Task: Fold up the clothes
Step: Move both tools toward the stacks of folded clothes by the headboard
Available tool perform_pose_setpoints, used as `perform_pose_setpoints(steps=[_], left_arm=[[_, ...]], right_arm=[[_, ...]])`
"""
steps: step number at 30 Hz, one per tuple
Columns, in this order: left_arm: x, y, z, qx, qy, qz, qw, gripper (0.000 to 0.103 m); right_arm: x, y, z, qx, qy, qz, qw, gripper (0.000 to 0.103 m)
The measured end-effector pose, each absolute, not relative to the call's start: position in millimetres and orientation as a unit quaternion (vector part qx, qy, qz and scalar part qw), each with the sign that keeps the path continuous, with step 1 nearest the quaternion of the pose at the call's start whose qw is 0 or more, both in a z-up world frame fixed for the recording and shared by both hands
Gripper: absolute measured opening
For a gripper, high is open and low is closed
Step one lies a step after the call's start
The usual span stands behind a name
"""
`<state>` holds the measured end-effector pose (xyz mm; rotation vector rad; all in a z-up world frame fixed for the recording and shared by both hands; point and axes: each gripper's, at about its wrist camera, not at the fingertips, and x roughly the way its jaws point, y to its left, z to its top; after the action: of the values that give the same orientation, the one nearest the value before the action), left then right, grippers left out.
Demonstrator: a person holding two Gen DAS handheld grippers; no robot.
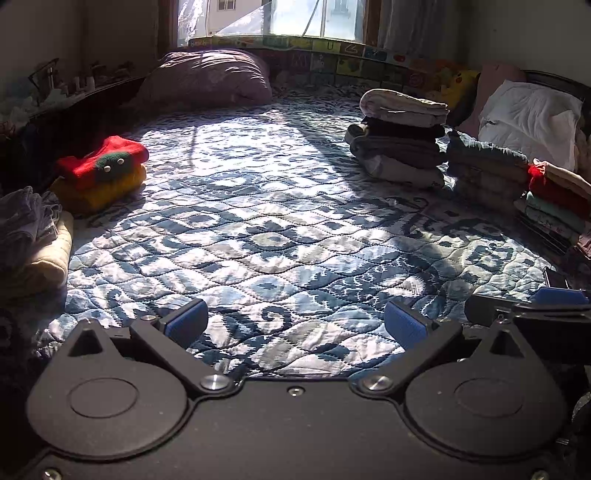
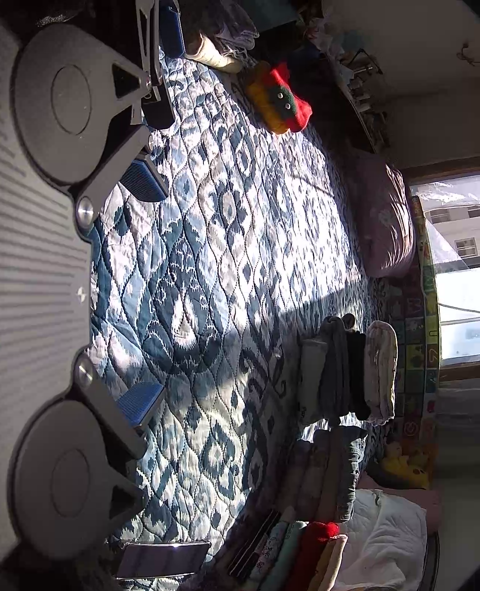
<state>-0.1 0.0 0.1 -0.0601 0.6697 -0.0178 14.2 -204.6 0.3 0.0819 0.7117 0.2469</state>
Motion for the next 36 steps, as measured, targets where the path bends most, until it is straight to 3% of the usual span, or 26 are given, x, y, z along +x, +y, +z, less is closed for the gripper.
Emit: perform_pose_setpoints(steps=[36], left_arm=[[-39.0, -8.3, 24.7, -0.021, 0.295, -0.006, 0.955, 0.102]], right_arm=[[-37.4, -211.6, 35.3, 0.028, 0.291, 0.108, 0.95, 0.102]])
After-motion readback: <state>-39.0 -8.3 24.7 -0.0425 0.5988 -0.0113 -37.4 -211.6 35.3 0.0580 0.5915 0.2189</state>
